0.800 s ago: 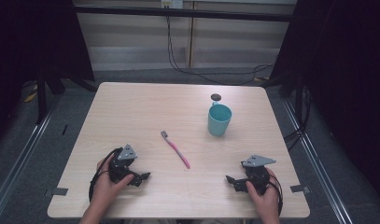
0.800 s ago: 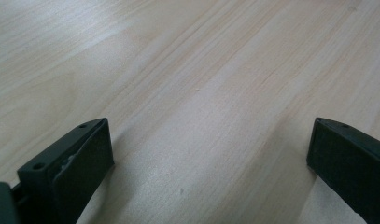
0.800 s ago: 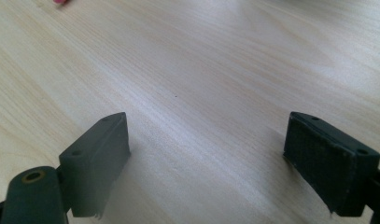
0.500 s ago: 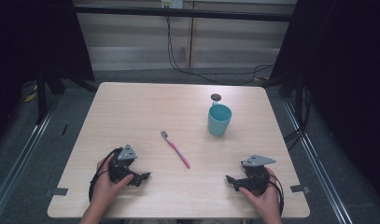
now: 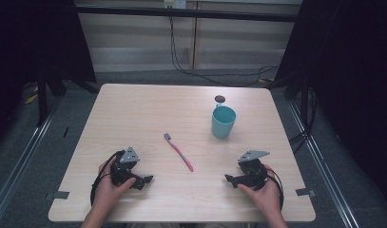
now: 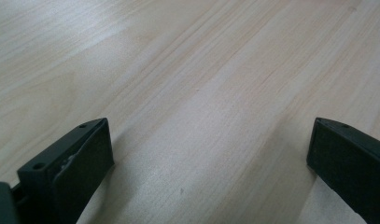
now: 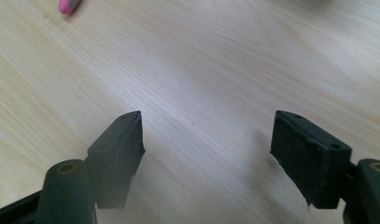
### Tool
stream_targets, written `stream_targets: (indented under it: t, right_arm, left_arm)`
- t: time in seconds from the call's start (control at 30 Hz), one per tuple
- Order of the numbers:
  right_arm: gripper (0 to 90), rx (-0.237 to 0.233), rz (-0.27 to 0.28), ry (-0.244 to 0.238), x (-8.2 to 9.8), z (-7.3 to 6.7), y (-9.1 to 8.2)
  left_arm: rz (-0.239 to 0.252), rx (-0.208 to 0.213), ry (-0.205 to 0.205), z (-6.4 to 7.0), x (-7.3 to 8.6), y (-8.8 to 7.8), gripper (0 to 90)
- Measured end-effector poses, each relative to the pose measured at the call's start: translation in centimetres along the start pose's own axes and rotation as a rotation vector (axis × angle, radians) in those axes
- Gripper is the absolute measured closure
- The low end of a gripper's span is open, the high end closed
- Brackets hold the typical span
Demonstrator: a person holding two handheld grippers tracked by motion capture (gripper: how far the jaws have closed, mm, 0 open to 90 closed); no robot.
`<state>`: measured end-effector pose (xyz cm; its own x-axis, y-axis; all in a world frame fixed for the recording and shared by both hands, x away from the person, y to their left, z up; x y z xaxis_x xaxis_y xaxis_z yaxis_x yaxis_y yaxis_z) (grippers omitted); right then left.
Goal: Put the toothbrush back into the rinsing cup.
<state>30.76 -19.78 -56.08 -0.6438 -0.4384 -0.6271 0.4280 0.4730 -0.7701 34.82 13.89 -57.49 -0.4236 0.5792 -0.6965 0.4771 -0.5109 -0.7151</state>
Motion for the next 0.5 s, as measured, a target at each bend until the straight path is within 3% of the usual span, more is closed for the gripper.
stream_targets:
  t: [0.13,0.3,0.5]
  right_arm:
    - [25.2,-0.009,-0.029,-0.002,-0.9,-0.4,0.4]
    - [26.6,-0.05,-0.018,0.015,-3.2,-1.0,0.8]
    - [27.4,-0.042,-0.051,-0.032,-5.7,-1.0,1.7]
  left_arm:
    - [0.0,0.0,0.0,0.0,0.0,0.0,0.0]
    - [0.0,0.0,0.0,0.0,0.0,0.0,0.0]
    - [0.0,0.0,0.0,0.0,0.0,0.0,0.0]
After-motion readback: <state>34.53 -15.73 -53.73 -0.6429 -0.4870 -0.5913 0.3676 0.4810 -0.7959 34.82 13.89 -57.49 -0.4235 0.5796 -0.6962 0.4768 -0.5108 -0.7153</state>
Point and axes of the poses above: each handheld gripper's, and its own axes: y roughly forward along the jaws, x roughly out of its underside, z roughly to its right, the point moved 9 cm from there along y, roughly forward along the jaws, and after that the axes turned 6 degrees about -x, right-handed, at the moved point
